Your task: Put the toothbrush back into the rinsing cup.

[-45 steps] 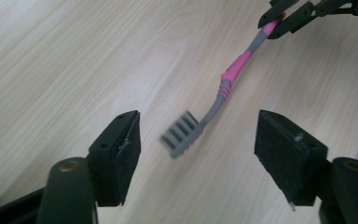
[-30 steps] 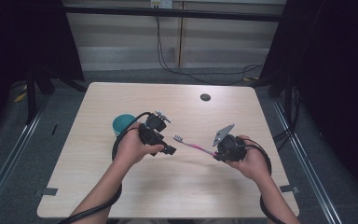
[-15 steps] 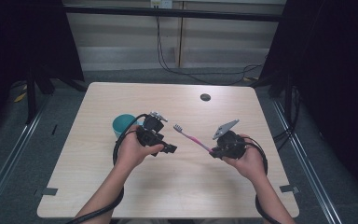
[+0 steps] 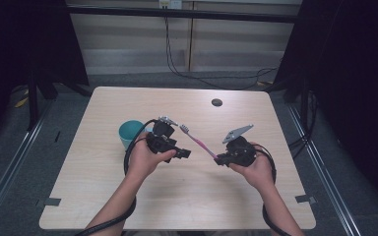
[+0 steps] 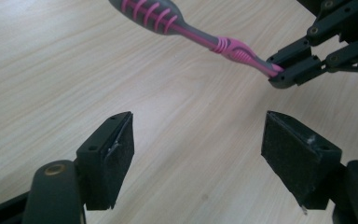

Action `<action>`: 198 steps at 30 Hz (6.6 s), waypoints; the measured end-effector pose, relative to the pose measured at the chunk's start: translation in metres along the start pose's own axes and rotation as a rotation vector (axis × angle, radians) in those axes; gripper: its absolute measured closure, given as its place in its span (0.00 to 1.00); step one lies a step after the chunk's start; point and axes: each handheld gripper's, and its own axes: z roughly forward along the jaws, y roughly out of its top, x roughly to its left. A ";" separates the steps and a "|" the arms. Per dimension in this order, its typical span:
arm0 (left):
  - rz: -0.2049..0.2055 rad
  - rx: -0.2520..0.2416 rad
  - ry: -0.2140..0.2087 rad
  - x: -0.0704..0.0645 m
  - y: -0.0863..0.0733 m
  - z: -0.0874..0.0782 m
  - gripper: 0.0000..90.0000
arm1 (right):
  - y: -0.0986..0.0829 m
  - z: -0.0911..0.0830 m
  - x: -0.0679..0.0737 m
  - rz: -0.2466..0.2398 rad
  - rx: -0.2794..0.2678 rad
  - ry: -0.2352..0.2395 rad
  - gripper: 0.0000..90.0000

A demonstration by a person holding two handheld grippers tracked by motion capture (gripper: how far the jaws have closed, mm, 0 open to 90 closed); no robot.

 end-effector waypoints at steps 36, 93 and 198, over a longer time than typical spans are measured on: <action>-0.077 -0.142 -0.018 -0.003 0.004 0.002 0.44 | 0.001 0.007 0.008 0.096 -0.100 0.107 0.91; -0.209 -0.296 -0.111 -0.001 0.007 0.003 0.81 | 0.007 0.018 0.020 0.145 -0.169 0.118 0.91; -0.252 -0.329 -0.054 0.019 0.002 -0.042 0.89 | -0.069 0.042 0.017 0.041 -0.113 -0.073 0.16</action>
